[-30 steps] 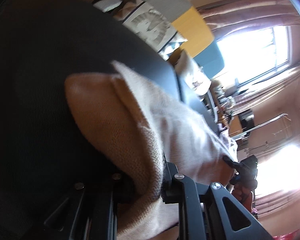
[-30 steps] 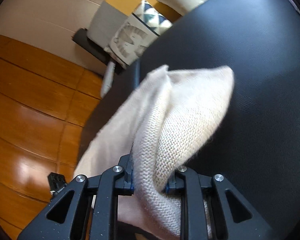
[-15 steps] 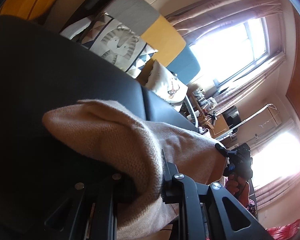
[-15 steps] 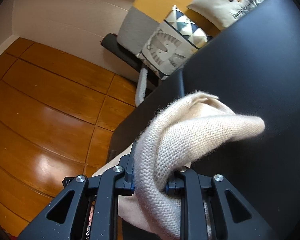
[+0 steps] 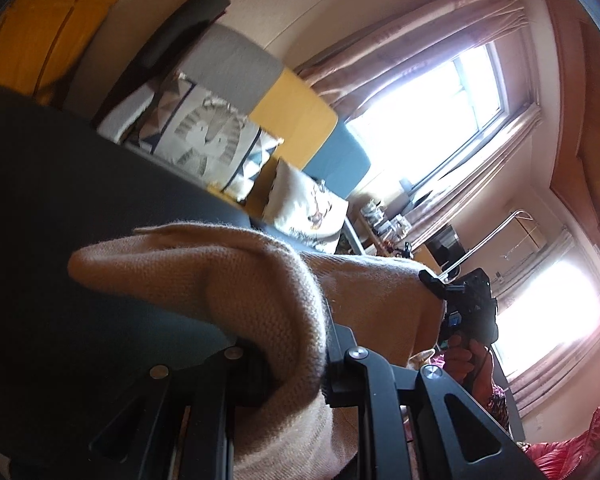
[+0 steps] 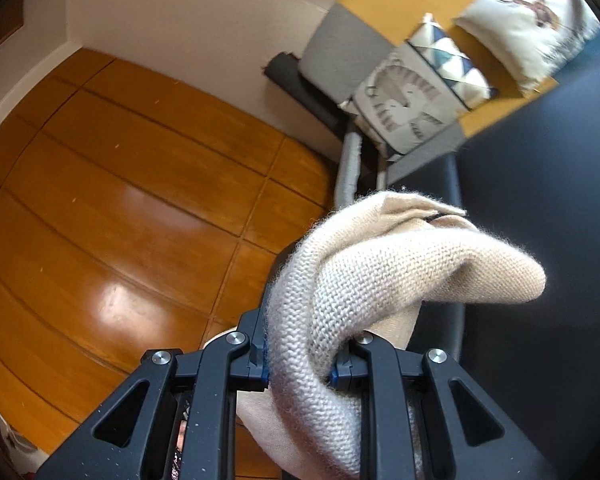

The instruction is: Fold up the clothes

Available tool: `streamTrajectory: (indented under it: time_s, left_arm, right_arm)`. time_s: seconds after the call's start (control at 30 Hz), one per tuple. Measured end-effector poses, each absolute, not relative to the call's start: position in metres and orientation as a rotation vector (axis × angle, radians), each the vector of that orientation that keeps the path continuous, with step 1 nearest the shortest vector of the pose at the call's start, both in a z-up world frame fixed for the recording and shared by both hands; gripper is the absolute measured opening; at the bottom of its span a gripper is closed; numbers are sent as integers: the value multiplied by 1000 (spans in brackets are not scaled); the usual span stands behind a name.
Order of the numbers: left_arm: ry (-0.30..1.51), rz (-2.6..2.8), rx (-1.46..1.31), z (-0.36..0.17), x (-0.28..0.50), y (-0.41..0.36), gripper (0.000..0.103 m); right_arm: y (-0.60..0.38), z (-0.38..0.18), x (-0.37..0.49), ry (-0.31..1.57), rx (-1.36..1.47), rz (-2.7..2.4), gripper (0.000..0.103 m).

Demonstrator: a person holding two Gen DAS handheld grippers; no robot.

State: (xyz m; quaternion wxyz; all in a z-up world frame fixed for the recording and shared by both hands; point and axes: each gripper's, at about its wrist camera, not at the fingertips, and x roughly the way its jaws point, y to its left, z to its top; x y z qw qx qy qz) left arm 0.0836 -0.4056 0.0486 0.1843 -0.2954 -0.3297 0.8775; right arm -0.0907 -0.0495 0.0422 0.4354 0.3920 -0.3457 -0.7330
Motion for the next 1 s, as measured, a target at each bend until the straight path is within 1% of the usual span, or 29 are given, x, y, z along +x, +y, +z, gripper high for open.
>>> streamTrajectory:
  time_s: [0.13,0.27,0.47,0.77,1.0]
  left_arm:
    - [-918,2520,-769,71,96,-418,17]
    - [-943,2561,-721,86,110,-432,17]
    - [-968,2660,-692,101,132,-459,17]
    - [-1004,2814,-626,104,162,-512,17]
    - [-1104,2918,-547,91,184,-562,17]
  right_arm:
    - [-80,64,-96,-813,960,-1780,21]
    - [-120,81,-99,-765,951,-1721,21]
    - [-188,89,-105,-700,976,-1623,21]
    - [-295,99,-121,-585,1024,-1518,21]
    - [-392,111,-135,-504,1027,-1438,21]
